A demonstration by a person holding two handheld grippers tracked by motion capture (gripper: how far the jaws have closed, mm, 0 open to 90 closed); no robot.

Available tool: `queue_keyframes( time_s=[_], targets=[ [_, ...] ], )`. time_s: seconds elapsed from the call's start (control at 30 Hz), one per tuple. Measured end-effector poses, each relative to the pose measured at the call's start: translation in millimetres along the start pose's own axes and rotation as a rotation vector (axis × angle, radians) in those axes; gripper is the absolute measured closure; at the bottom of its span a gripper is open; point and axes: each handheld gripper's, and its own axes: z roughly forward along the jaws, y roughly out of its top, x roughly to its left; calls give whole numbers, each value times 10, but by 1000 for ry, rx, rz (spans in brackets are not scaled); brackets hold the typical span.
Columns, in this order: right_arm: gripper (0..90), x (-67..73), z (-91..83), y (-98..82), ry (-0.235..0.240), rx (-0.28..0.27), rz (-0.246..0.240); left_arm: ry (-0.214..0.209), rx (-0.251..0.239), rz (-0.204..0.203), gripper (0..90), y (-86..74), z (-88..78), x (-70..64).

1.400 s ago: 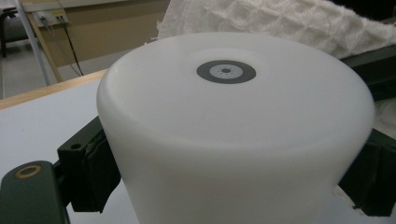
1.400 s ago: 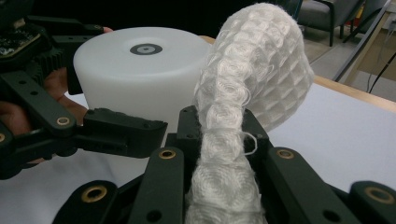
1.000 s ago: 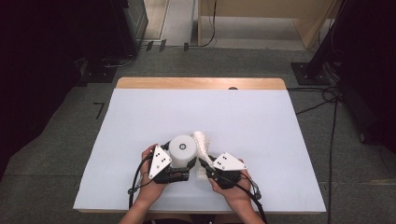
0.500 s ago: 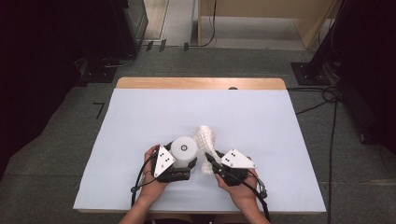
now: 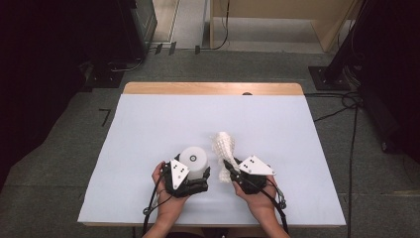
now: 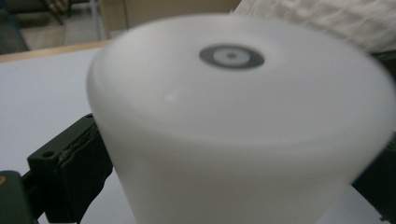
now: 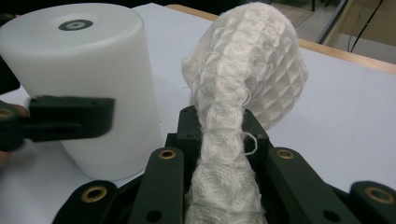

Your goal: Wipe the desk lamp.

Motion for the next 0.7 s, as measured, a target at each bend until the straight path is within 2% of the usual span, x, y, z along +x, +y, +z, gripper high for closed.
queue_keyframes(
  time_s=[0.1,0.17,0.2,0.23,0.27,0.33,0.37,0.47,0.53,0.7],
  targets=[
    [753,11,0,1,1,0,-2,19,-20,12,76,-2,-27,9],
    [753,4,-3,5,1,-3,-1,6,-10,20,82,7,-30,34],
    [753,3,-4,6,2,-3,2,-18,-8,19,83,15,-29,63],
    [753,2,-4,6,1,-3,3,-76,-14,24,84,38,-34,120],
    [753,4,-3,5,1,-3,3,-108,-31,32,84,60,-48,160],
    [753,11,-3,8,2,-4,2,-154,-64,47,85,106,-90,230],
    [753,14,-4,10,3,-5,1,-202,-93,47,85,149,-130,302],
    [753,48,-4,21,13,-8,-4,-296,-140,26,85,214,-201,441],
    [753,91,10,21,23,-4,-9,-334,-157,31,86,227,-228,484],
    [753,234,39,19,76,-2,-34,-371,-143,53,86,207,-199,417]
  ],
)
